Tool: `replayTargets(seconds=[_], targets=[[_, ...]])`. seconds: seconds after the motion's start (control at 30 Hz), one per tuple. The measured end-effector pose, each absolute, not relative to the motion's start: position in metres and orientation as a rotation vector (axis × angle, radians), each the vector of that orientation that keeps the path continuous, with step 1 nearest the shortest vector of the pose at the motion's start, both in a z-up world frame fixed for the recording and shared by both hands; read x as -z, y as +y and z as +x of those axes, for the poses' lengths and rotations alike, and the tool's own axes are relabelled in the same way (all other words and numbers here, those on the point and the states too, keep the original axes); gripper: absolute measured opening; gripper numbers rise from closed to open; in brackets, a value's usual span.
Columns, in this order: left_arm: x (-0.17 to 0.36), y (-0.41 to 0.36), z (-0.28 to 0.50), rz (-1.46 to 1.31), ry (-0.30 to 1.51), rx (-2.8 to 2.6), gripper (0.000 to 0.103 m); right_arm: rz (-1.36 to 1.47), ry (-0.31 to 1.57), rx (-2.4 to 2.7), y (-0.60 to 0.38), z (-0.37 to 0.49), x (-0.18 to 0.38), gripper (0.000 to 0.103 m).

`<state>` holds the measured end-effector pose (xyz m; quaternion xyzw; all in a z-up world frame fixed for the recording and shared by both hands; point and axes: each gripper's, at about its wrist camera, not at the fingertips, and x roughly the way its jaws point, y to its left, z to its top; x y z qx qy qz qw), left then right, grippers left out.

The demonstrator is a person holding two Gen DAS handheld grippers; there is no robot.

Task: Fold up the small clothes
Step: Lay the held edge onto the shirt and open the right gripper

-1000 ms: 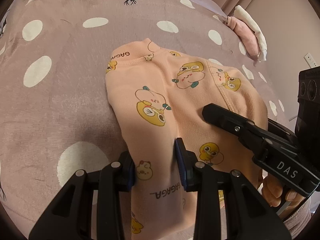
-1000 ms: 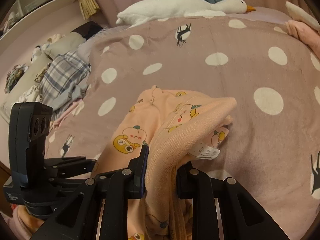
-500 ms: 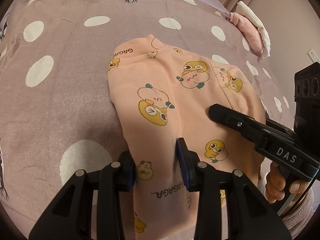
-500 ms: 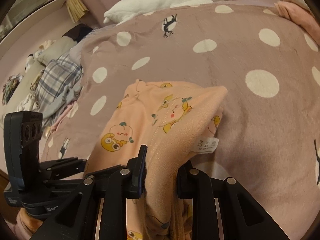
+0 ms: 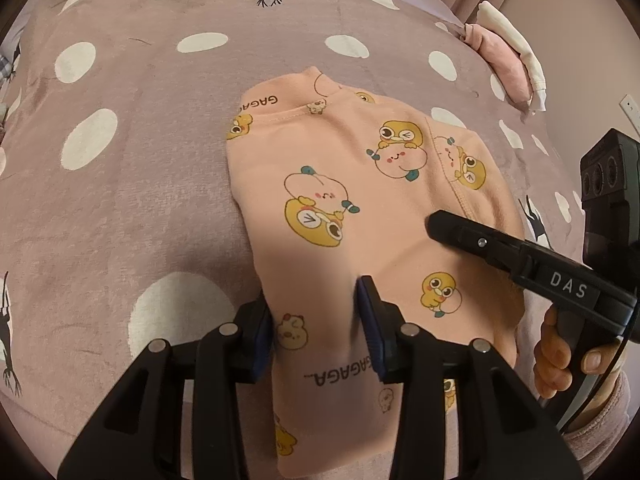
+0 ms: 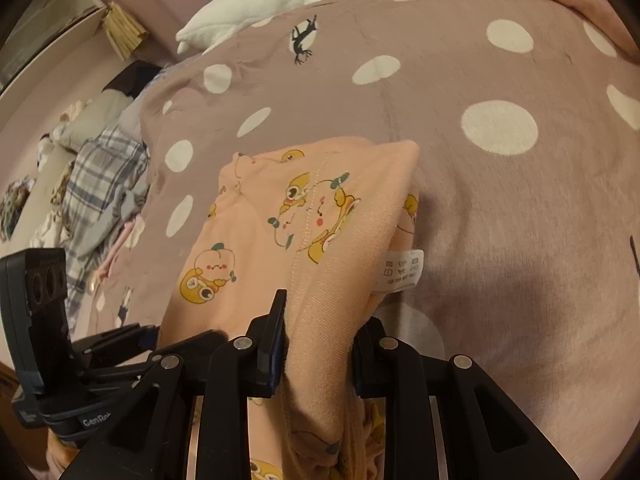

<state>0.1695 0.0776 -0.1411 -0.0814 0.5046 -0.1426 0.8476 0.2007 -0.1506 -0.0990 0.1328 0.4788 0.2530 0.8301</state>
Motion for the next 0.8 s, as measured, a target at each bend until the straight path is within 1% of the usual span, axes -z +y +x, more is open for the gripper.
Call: replayTargets(seconds=[0.1,0.2,0.8], targets=[[0.14,0.078,0.168,-0.154,1.058,0.282,0.048,0.325,1.026,-0.534,-0.156,0.201,0.101,0.027],[0.14,0.08,0.166,-0.151,1.056,0.268,0.051,0.354,1.031,-0.518,-0.163,0.201,0.103,0.028],[0.137,0.083,0.154,-0.131,1.05,0.226,0.051,0.403,1.031,-0.457,-0.179,0.198,0.1,0.029]])
